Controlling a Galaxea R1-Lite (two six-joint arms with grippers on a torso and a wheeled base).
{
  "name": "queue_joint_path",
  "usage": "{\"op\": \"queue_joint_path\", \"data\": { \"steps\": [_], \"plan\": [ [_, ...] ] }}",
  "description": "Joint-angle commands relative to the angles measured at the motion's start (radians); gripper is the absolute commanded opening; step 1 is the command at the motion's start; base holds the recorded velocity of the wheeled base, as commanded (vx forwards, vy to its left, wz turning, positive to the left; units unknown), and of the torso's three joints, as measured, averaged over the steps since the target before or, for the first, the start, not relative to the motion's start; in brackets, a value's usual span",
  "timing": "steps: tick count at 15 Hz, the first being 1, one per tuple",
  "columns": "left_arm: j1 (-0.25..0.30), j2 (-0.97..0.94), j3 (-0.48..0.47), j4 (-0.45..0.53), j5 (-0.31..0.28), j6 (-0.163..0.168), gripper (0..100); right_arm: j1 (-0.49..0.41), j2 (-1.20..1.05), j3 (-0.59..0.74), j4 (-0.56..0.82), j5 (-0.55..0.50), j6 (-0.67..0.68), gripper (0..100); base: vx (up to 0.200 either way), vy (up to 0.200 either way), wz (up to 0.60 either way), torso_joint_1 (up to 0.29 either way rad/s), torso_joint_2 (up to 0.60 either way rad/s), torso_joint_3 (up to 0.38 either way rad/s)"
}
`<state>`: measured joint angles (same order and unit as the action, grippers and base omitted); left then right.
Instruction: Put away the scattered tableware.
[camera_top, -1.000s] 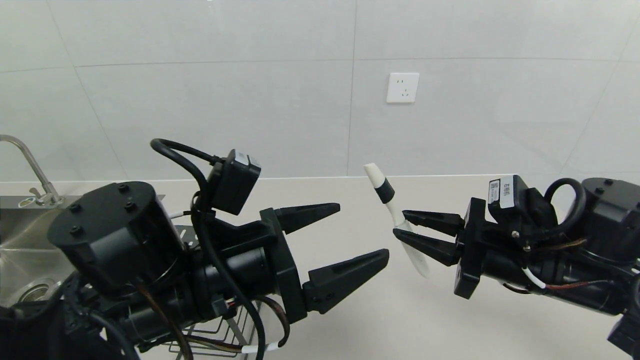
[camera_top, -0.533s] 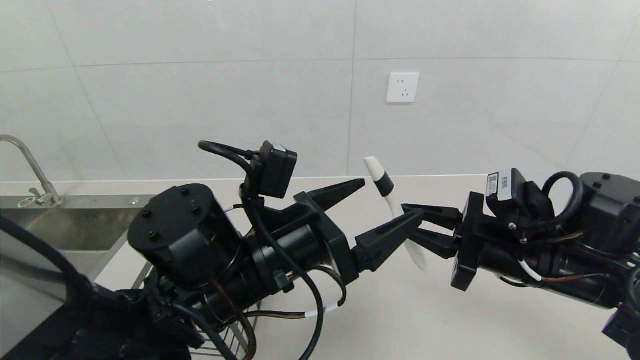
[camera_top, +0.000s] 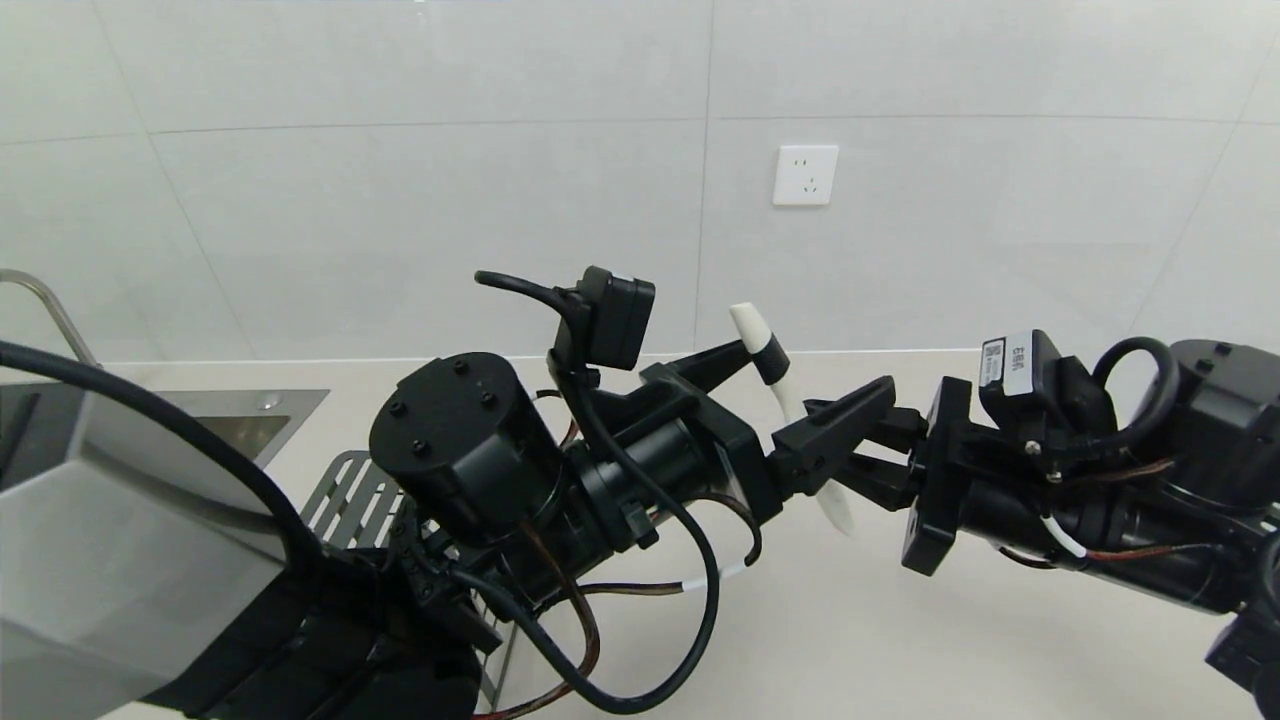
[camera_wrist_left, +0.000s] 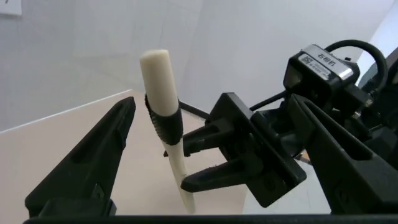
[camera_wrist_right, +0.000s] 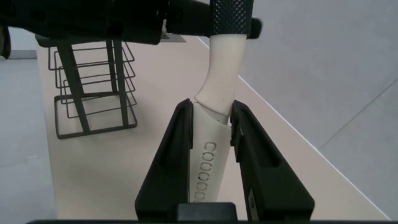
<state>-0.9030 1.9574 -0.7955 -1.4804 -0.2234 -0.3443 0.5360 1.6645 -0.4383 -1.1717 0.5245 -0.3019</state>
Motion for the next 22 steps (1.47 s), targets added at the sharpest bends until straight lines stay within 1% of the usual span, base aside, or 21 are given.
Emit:
{"op": "queue_joint_path", "data": {
  "steps": [1,6,7,9,11,12,15,16,18,20,21,22],
  "plan": [
    [0.004,0.012,-0.031,-0.001,0.001,-0.010,100,0.001,-0.003,-0.010,0.000,0.000,0.000,0,0.000,0.000,0.00,0.000,0.00,0.000],
    [0.015,0.020,-0.040,-0.004,0.001,-0.015,100,0.004,-0.002,-0.053,0.000,0.000,0.001,0,0.000,0.000,0.00,0.000,0.00,0.000],
    [0.015,0.020,-0.040,-0.004,0.001,-0.015,0,0.006,-0.002,-0.054,0.000,0.000,0.001,0,0.000,0.000,0.00,0.000,0.00,0.000],
    [0.015,0.021,-0.040,-0.008,-0.001,-0.015,0,0.009,-0.002,-0.056,0.000,0.000,0.001,0,0.000,0.000,0.00,0.000,0.00,0.000],
    [0.015,0.029,-0.047,-0.031,-0.002,-0.013,0,0.009,-0.002,-0.056,0.000,0.002,0.000,0,0.000,0.000,0.00,0.000,0.00,0.000],
    [0.015,0.034,-0.051,-0.070,-0.004,-0.012,0,0.009,-0.003,-0.056,0.000,0.000,0.000,0,0.000,0.000,0.00,0.000,0.00,0.000],
    [0.015,0.035,-0.051,-0.078,-0.001,-0.009,0,0.007,-0.003,-0.077,0.000,0.002,0.000,0,0.000,0.000,0.00,0.000,0.00,0.000],
    [0.015,0.034,-0.051,-0.078,-0.001,-0.009,0,0.009,-0.003,-0.080,0.000,0.002,0.000,100,0.000,0.000,0.00,0.000,0.00,0.000],
    [0.015,0.031,-0.048,-0.077,-0.001,-0.005,0,0.007,-0.020,-0.063,0.000,0.002,0.000,100,0.000,0.000,0.00,0.000,0.00,0.000],
    [0.018,0.029,-0.047,-0.075,-0.001,-0.004,0,0.007,-0.061,-0.017,0.000,0.002,0.000,100,0.000,0.000,0.00,0.000,0.00,0.000],
    [0.018,0.024,-0.048,-0.072,0.001,-0.002,0,0.002,-0.107,0.032,0.001,0.002,0.000,100,0.000,0.000,0.00,0.000,0.00,0.000],
    [0.018,0.024,-0.048,-0.070,0.001,0.007,0,-0.002,-0.134,0.053,0.001,0.002,0.000,100,0.000,0.000,0.00,0.000,0.00,0.000]
  ]
}}
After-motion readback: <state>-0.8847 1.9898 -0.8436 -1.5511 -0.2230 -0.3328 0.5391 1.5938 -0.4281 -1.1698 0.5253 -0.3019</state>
